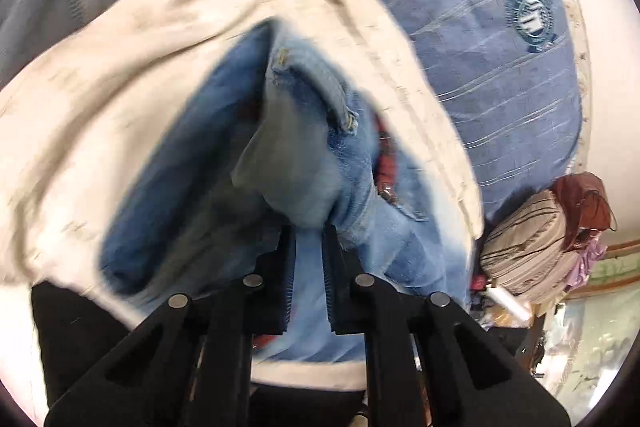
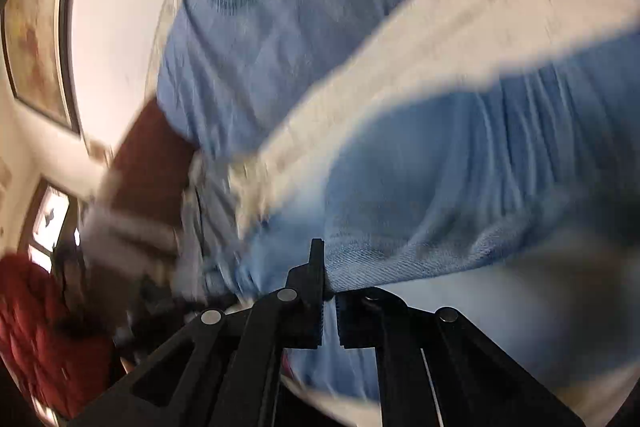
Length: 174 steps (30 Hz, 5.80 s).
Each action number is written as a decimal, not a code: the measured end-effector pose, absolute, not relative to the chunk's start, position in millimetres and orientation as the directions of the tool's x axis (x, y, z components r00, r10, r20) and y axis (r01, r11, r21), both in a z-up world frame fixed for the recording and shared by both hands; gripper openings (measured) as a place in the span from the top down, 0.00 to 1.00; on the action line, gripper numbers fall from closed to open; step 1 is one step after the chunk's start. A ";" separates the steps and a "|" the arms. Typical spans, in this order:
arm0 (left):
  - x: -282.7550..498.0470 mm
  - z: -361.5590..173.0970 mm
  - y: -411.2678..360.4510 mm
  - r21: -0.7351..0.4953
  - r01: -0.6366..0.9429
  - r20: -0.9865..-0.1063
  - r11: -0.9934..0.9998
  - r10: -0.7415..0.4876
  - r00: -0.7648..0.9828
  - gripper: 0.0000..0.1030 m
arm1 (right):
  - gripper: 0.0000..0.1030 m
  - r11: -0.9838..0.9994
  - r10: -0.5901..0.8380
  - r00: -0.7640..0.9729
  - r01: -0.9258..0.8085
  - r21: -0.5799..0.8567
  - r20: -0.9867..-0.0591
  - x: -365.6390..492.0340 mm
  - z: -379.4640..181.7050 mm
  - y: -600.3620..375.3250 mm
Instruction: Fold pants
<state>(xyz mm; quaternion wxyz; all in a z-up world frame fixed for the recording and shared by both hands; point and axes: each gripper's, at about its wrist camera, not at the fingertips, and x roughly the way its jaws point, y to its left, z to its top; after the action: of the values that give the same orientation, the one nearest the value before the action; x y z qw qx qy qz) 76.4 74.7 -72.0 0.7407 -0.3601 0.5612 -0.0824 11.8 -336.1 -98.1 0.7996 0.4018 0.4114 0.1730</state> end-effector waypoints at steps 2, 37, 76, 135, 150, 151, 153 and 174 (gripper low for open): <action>63.8 -99.8 88.1 -0.592 -0.350 -0.804 0.726 -0.505 0.315 0.90 | 0.92 0.608 0.635 0.536 0.098 0.788 -0.556 2.1 -131.2 -325.1; 70.2 -60.6 64.1 -0.614 -0.239 -0.773 0.753 -0.511 0.375 0.84 | 0.95 0.525 0.276 0.883 0.192 0.829 -0.380 -99.7 -86.4 -496.8; 72.9 -101.0 127.2 -0.626 -0.140 -0.773 0.767 -0.587 0.242 0.37 | 0.77 0.885 0.429 0.398 -0.366 0.289 -0.811 41.8 -82.8 -212.8; 38.2 -88.4 82.8 -0.703 -0.098 -0.702 0.705 -0.665 0.254 0.15 | 0.35 0.571 0.785 0.348 -0.086 0.817 -0.512 -38.3 -86.6 -248.5; 51.7 -84.7 107.1 -0.626 -0.215 -0.772 0.749 -0.559 0.302 0.65 | 0.93 0.570 0.786 0.344 -0.084 0.817 -0.513 -44.1 -104.4 -208.6; 52.8 -100.3 110.5 -0.613 -0.250 -0.787 0.749 -0.553 0.273 0.65 | 0.93 0.609 0.763 0.318 -0.063 0.791 -0.562 -43.5 -119.7 -203.1; 53.2 -126.5 118.7 -0.626 -0.312 -0.779 0.714 -0.578 0.241 0.66 | 0.91 0.622 0.754 0.288 -0.023 0.782 -0.591 -38.6 -142.3 -199.4; 118.0 -63.9 135.3 -0.617 -0.078 -0.765 0.783 -0.574 0.291 0.23 | 0.38 0.771 0.116 0.701 0.384 0.509 -0.704 -30.7 -54.1 -536.7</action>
<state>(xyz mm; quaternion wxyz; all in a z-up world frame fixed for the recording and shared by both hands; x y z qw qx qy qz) 118.0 135.3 -63.9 0.7513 -0.2849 0.5719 -0.1650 -30.7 -536.7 -54.1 0.8613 0.3295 0.3790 -0.0777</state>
